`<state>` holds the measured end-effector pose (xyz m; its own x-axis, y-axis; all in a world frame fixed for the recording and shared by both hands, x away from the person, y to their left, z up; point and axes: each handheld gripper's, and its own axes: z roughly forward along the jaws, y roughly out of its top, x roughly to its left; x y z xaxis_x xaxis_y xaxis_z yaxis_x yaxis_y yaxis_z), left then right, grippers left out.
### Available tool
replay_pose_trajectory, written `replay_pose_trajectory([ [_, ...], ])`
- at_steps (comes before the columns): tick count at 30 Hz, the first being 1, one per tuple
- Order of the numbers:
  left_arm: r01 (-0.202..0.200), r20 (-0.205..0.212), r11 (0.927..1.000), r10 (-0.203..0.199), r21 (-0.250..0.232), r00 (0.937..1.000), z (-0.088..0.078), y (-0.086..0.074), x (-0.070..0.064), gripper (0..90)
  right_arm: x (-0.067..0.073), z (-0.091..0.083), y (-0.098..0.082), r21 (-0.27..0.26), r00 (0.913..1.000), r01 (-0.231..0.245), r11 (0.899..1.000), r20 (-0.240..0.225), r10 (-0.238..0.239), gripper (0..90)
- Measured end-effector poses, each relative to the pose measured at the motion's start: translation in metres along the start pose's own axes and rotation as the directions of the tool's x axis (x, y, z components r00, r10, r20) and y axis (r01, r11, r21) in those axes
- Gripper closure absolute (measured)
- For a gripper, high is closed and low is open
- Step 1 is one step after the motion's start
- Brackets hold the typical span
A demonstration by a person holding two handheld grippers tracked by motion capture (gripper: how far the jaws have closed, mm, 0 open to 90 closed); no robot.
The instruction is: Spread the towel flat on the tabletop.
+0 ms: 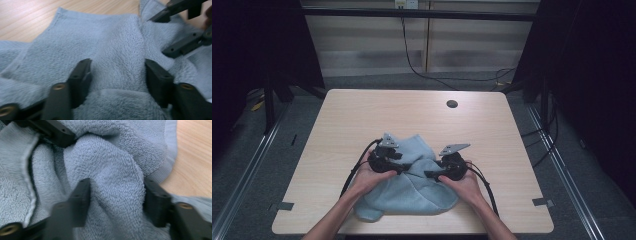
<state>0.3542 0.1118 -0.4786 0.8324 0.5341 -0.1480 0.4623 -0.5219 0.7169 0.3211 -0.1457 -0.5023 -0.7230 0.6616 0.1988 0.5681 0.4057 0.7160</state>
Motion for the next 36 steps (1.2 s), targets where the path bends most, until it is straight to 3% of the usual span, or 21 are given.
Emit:
replay_pose_trajectory([
  [3, 0.069, 0.019, 0.9939, -0.067, -0.086, 0.9976, -0.012, -0.003, 0.007, 72.8, -0.001, -0.002, 0.001, 0.012, 0.9997, -0.025, 1.0, -0.001, 0.025, 64.5],
  [6, 0.093, -0.007, 0.9806, -0.095, -0.172, 0.9954, -0.03, -0.005, 0.016, 76.3, -0.007, -0.01, 0.003, -0.001, 0.9986, -0.044, 0.999, 0.03, 0.044, 73.5],
  [7, 0.113, -0.013, 0.9709, -0.118, -0.211, 0.9929, -0.037, -0.005, 0.019, 76.4, -0.01, -0.012, 0.004, -0.005, 0.9979, -0.053, 0.999, 0.037, 0.053, 75.3],
  [9, 0.164, 0.001, 0.9436, -0.17, -0.288, 0.9854, -0.053, -0.005, 0.028, 76.5, -0.013, -0.015, 0.004, -0.012, 0.9972, -0.056, 0.998, 0.049, 0.056, 76.8],
  [11, 0.173, -0.018, 0.9263, -0.19, -0.334, 0.9816, -0.067, -0.005, 0.033, 76.7, -0.019, -0.022, 0.004, -0.027, 0.9938, -0.076, 0.997, 0.079, 0.078, 78.3],
  [15, 0.175, -0.045, 0.9049, -0.209, -0.388, 0.977, -0.093, -0.008, 0.041, 77.1, -0.032, -0.043, 0.007, -0.082, 0.9833, -0.099, 0.992, 0.145, 0.11, 79.1],
  [17, 0.17, -0.07, 0.8935, -0.217, -0.416, 0.9736, -0.108, -0.01, 0.044, 77.2, -0.04, -0.059, 0.007, -0.122, 0.9739, -0.111, 0.986, 0.184, 0.133, 79.4],
  [18, 0.164, -0.08, 0.8901, -0.217, -0.425, 0.9729, -0.113, -0.01, 0.045, 77.3, -0.047, -0.078, 0.008, -0.174, 0.9617, -0.118, 0.978, 0.225, 0.157, 79.7],
  [20, 0.156, -0.099, 0.8845, -0.221, -0.44, 0.9703, -0.122, -0.007, 0.047, 77.3, -0.049, -0.084, 0.009, -0.189, 0.9577, -0.118, 0.975, 0.238, 0.162, 79.8],
  [21, 0.155, -0.107, 0.8811, -0.225, -0.447, 0.9686, -0.126, -0.005, 0.048, 77.6, -0.053, -0.1, 0.014, -0.228, 0.9463, -0.108, 0.968, 0.275, 0.17, 79.9],
  [22, 0.158, -0.109, 0.8732, -0.233, -0.461, 0.9665, -0.129, -0.002, 0.05, 77.6, -0.053, -0.1, 0.014, -0.228, 0.9463, -0.108, 0.968, 0.275, 0.17, 79.9],
  [24, 0.161, -0.124, 0.8593, -0.25, -0.485, 0.9601, -0.138, 0.005, 0.054, 77.9, -0.055, -0.115, 0.021, -0.278, 0.9345, -0.102, 0.955, 0.302, 0.188, 80.0],
  [27, 0.165, -0.126, 0.828, -0.271, -0.536, 0.9542, -0.154, 0.018, 0.058, 78.6, -0.059, -0.138, 0.034, -0.355, 0.9233, -0.086, 0.931, 0.323, 0.208, 80.1],
  [28, 0.151, -0.134, 0.8206, -0.266, -0.551, 0.9547, -0.16, 0.024, 0.058, 78.6, -0.06, -0.146, 0.04, -0.376, 0.9165, -0.081, 0.923, 0.336, 0.217, 80.2],
  [29, 0.15, -0.135, 0.8067, -0.273, -0.572, 0.9526, -0.166, 0.029, 0.057, 78.6, -0.062, -0.154, 0.048, -0.402, 0.9111, -0.071, 0.913, 0.346, 0.224, 80.3],
  [31, 0.137, -0.138, 0.7905, -0.269, -0.597, 0.9531, -0.175, 0.035, 0.056, 78.6, -0.063, -0.166, 0.059, -0.439, 0.9033, -0.06, 0.897, 0.359, 0.236, 80.3],
  [33, 0.117, -0.157, 0.7724, -0.271, -0.624, 0.9497, -0.186, 0.039, 0.055, 78.7, -0.064, -0.179, 0.07, -0.477, 0.9001, -0.048, 0.878, 0.361, 0.245, 80.3],
  [35, 0.107, -0.162, 0.7471, -0.279, -0.656, 0.9466, -0.197, 0.035, 0.051, 78.6, -0.061, -0.19, 0.076, -0.517, 0.8953, -0.023, 0.856, 0.37, 0.247, 80.3],
  [36, 0.1, -0.176, 0.7422, -0.285, -0.663, 0.9423, -0.199, 0.031, 0.049, 78.5, -0.059, -0.196, 0.077, -0.534, 0.8964, -0.015, 0.845, 0.367, 0.248, 80.3],
])
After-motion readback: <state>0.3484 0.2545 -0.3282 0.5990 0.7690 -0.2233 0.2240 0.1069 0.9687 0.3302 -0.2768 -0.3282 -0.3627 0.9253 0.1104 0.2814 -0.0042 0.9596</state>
